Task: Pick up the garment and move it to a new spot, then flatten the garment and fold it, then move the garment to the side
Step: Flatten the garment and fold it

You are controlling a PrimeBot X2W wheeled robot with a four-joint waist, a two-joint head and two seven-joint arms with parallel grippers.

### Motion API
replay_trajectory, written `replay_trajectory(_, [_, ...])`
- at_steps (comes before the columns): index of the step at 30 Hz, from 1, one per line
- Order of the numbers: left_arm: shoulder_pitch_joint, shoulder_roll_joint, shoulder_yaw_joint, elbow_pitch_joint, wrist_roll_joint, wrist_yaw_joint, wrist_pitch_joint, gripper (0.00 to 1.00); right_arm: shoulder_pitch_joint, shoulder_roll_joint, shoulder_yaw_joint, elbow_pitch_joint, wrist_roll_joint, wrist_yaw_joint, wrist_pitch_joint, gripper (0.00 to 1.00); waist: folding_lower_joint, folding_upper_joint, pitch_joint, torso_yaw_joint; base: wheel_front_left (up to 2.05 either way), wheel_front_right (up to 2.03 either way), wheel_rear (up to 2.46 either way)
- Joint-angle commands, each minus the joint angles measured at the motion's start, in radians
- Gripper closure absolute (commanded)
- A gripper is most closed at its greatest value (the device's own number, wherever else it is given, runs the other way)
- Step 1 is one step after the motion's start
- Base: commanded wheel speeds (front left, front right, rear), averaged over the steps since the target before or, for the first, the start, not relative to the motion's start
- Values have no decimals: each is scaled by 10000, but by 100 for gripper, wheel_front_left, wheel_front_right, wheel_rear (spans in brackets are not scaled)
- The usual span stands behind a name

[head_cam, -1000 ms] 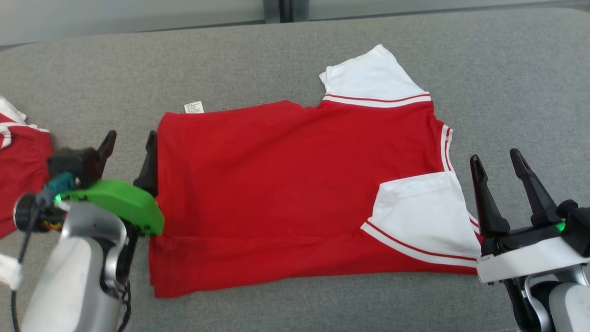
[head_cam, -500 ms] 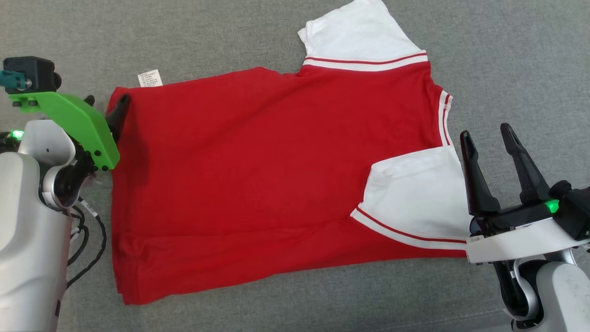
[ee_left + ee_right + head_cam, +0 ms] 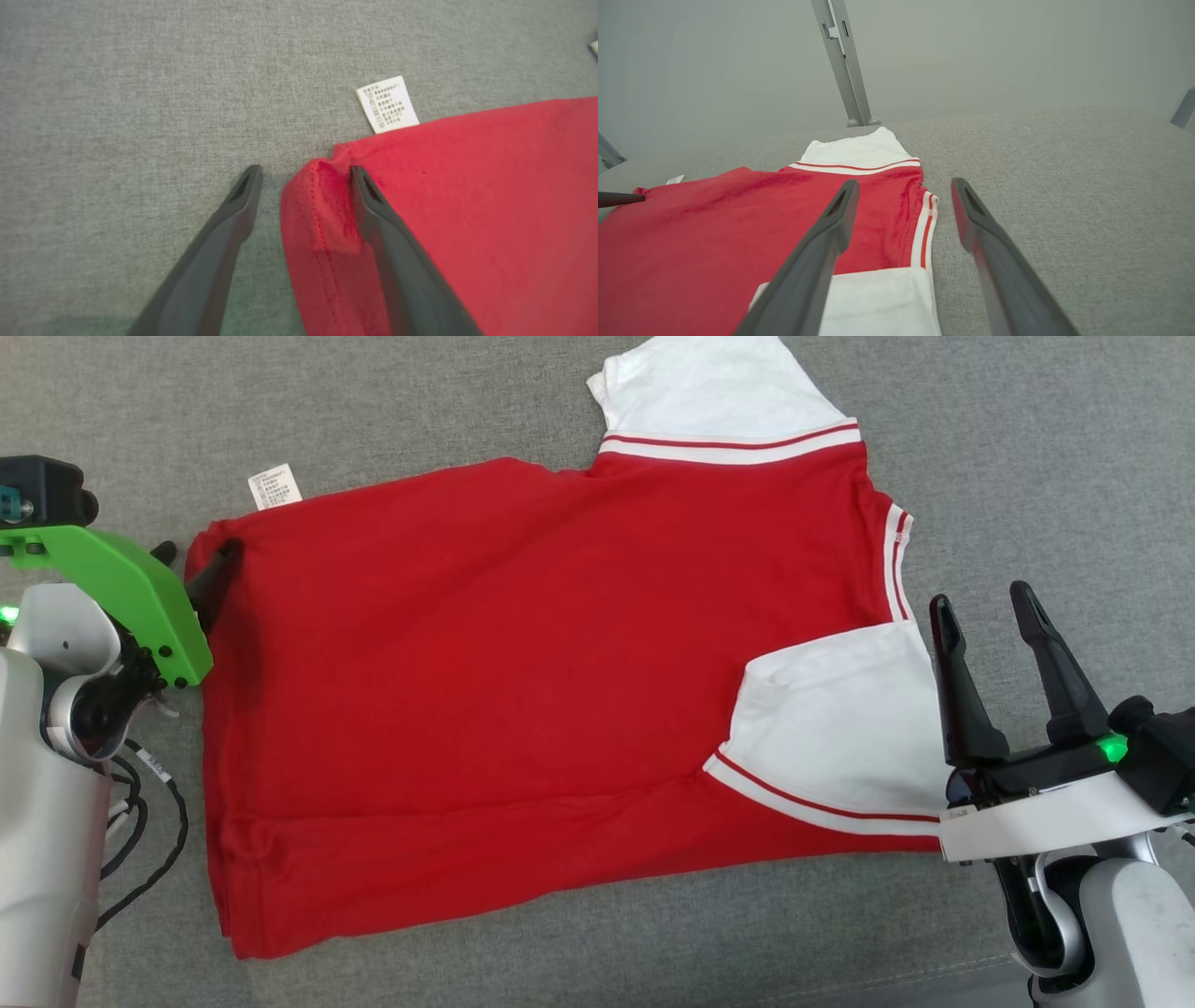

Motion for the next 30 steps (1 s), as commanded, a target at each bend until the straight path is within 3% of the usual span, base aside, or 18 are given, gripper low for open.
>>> replay_trajectory(1, [-7,72,-161,103,-75,12,-31,100,-183,-70,-40,70,81,-15,-30,0,0,0,-13,7,0,0,0])
replay_trajectory(8, [-342,240,-382,100,-251,16,-570,100,-779,-480,-367,830,497,-15,217,0,0,0,71,96,0,0,0])
replay_trajectory(14, [-738,155,-696,79,-438,15,-744,100,-2603,-1233,-201,2319,1240,-15,311,0,0,0,455,370,0,0,0])
replay_trajectory(22, [-1487,-410,-1352,-91,-561,13,-781,100,-5567,-2214,711,4446,2447,-12,648,0,0,0,1302,1197,0,0,0])
replay_trajectory(30, [-2186,-907,-2127,44,-800,14,-1199,100,-8542,-3146,2308,6345,3198,-15,1837,0,0,0,1932,2018,0,0,0])
